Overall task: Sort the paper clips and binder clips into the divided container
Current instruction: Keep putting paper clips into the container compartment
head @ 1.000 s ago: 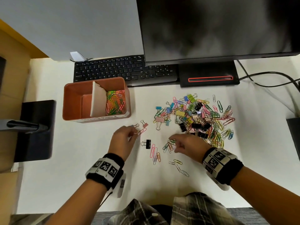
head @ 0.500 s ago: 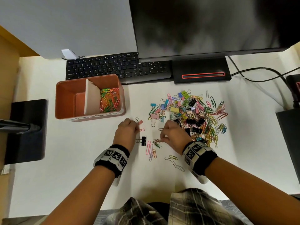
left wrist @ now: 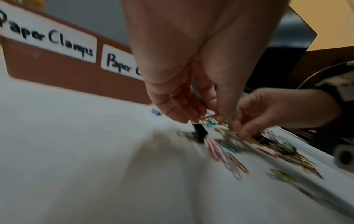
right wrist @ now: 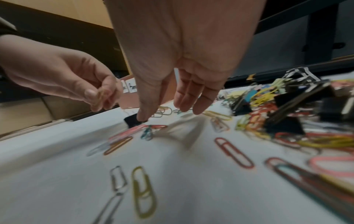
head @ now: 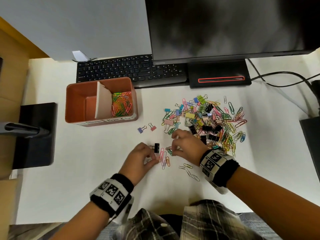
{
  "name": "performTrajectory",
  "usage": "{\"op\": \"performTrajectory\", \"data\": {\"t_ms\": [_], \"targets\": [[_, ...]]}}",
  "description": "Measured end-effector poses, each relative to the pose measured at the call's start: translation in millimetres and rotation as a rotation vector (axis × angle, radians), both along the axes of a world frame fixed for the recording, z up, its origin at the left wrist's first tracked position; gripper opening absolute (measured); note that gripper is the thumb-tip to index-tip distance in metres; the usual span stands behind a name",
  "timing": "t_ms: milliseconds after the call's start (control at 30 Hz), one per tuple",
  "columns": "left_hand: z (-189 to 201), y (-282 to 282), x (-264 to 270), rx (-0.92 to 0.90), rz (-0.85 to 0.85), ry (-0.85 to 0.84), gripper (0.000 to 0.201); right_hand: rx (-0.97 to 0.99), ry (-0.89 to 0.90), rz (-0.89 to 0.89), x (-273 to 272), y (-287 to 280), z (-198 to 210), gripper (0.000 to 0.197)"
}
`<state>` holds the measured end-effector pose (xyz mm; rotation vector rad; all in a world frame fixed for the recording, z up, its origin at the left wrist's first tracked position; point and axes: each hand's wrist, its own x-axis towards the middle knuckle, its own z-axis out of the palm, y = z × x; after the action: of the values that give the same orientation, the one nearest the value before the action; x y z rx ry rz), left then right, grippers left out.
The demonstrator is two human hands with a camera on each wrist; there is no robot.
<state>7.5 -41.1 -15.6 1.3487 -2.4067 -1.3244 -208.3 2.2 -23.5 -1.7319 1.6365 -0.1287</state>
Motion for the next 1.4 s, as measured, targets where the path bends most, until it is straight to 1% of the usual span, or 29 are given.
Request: {"op": "performTrajectory", "data": {"t_ms": [100,200,267,400,500,567,633,667,800,933,1067,1133,1267,1333,1400], "targets": [[-17,27,-12,0.079,0.056,-0.026,0.015,0.003,0.069,0.064,17,4,-5,0.014],[-30,37,-24,0.09,0.109,-0.078,0.012,-0.008,0.087,0.048,22,1,-11,0.011],[-33,35,-30,0.03,0.111,-0.086,0.012,0.005,0.058,0.003,20,-2,-13,0.01],[-35,18,-36,-0.076,0.046,-0.116,0.007,0.033,0.034,-0.067,14,-7,-12,0.007],[-33,5,-35,-0.09,0.068,-0.138,0.007,0.065,0.03,-0.077,9,-8,-8,0.007],[-29,1,-36,-0.057,0.085,-0.119,0.008,0.069,0.013,-0.082,6,-9,-6,0.012],[-26,-1,-38,-0.031,0.087,-0.132,0.016,0.09,0.023,-0.066,4,-11,-4,0.022],[-26,-2,-38,-0.027,0.08,-0.146,0.016,0.103,0.039,-0.048,4,-13,-4,0.023],[-27,-2,-41,-0.03,0.034,-0.184,0.011,0.143,0.097,0.013,2,-13,-2,0.021],[-27,-1,-43,-0.074,0.024,-0.192,0.011,0.147,0.078,0.022,-6,-11,-2,0.021],[-30,-1,-45,-0.077,0.004,-0.251,0.01,0.13,0.079,0.082,-8,-10,-5,0.018],[-31,1,-44,-0.095,0.001,-0.261,0.009,0.126,0.076,0.08,-8,-10,-6,0.018],[-24,1,-39,-0.071,-0.008,-0.239,0.006,0.148,0.104,0.094,-7,-12,-3,0.021],[-10,-7,-32,-0.052,0.02,-0.154,0.002,0.134,0.09,0.069,-6,-17,4,0.022],[14,-24,-22,-0.055,0.085,-0.055,0.004,0.08,0.046,0.033,-2,-29,17,0.021]]}}
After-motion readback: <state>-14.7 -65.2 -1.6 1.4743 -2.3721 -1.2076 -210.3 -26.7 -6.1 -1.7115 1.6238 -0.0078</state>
